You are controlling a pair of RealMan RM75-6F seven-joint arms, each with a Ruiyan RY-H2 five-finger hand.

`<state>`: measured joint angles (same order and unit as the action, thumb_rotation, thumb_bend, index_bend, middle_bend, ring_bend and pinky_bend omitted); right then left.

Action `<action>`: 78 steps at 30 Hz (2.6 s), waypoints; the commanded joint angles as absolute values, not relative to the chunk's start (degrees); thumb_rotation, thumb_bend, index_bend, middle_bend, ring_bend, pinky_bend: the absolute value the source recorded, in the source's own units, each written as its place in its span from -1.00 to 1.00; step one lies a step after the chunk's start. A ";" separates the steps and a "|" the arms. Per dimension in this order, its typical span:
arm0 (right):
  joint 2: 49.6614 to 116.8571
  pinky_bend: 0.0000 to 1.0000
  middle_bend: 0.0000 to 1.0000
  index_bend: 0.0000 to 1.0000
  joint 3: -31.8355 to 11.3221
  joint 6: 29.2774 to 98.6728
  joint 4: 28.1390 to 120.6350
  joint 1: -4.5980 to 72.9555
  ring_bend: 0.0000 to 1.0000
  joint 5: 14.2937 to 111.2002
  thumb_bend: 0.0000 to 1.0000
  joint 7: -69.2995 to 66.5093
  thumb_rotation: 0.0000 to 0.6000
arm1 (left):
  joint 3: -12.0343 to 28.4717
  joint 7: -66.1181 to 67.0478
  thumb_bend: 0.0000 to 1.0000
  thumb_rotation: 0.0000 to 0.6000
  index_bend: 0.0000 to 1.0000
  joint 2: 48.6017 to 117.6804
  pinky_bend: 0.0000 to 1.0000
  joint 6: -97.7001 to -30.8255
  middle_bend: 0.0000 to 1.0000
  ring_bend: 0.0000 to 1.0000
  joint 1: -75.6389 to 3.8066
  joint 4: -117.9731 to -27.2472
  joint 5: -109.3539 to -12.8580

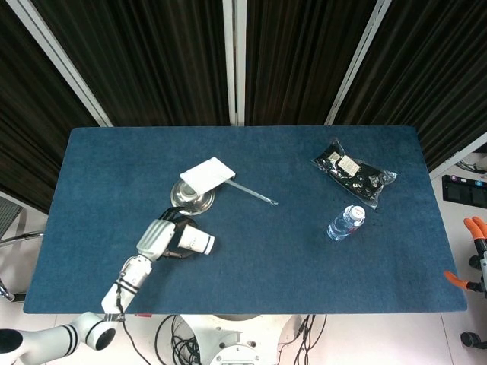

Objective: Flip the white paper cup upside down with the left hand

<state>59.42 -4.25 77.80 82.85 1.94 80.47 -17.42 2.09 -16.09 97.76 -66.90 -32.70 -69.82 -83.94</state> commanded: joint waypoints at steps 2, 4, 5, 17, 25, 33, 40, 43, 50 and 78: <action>59.34 -1.00 -1.00 -1.00 -4.29 77.78 82.97 1.94 -1.00 80.24 -0.88 -17.18 1.00 | 1.78 -16.70 -0.59 1.00 -0.54 97.35 -0.80 -66.31 -0.58 -0.97 -32.64 -69.70 -84.40; 59.32 -1.00 -1.00 -1.00 -4.30 77.82 83.06 1.93 -1.00 80.17 -0.88 -17.03 1.00 | 1.77 -16.84 -0.59 1.00 -0.54 97.24 -0.80 -66.18 -0.59 -0.97 -32.59 -69.66 -84.61; 59.30 -1.00 -1.00 -1.00 -4.29 77.85 83.11 1.92 -1.00 80.17 -0.88 -17.00 1.00 | 1.81 -16.90 -0.59 1.00 -0.54 97.23 -0.80 -66.22 -0.59 -0.98 -32.56 -69.66 -84.70; 59.25 -1.00 -1.00 -1.00 -4.43 78.29 82.73 1.73 -1.00 79.89 -0.88 -17.25 1.00 | 1.87 -8.57 -0.60 1.00 -0.55 94.67 -0.81 -71.52 -0.62 -1.00 -32.67 -74.07 -90.67; 59.38 -1.00 -1.00 -1.00 -4.37 78.03 82.75 1.82 -1.00 79.75 -0.88 -17.02 1.00 | 1.22 25.75 -0.59 1.00 -0.60 91.23 -0.87 -69.00 -0.69 -1.00 -33.95 -83.16 -93.77; 59.26 -1.00 -1.00 -1.00 -4.35 77.48 82.94 1.91 -1.00 79.44 -0.88 -17.49 1.00 | 3.56 50.83 -0.59 1.00 -0.62 92.40 -0.88 -61.43 -0.70 -1.00 -35.23 -91.77 -83.88; 59.52 -1.00 -1.00 -1.00 -4.45 76.49 82.41 2.30 -1.00 78.90 -0.88 -17.54 1.00 | 4.20 62.82 -0.59 1.00 -0.62 94.29 -0.89 -60.02 -0.70 -1.00 -36.41 -93.35 -77.41; 59.72 -1.00 -1.00 -1.00 -4.39 76.28 82.25 2.40 -1.00 78.92 -0.88 -17.53 1.00 | 4.01 65.46 -0.59 1.00 -0.62 95.28 -0.89 -60.10 -0.69 -1.00 -37.33 -92.12 -77.49; 59.77 -1.00 -1.00 -1.00 -4.38 76.28 82.00 2.33 -1.00 78.81 -0.88 -17.64 1.00 | 3.99 68.99 -0.60 1.00 -0.56 96.68 -0.89 -60.65 -0.62 -1.00 -38.39 -90.06 -76.21; 58.86 -1.00 -1.00 -1.00 -3.70 74.14 81.75 2.76 -1.00 79.12 -0.87 -20.63 1.00 | 2.52 63.34 -0.54 1.00 -0.07 97.50 -0.79 -62.43 -0.15 -0.83 -41.09 -85.76 -77.66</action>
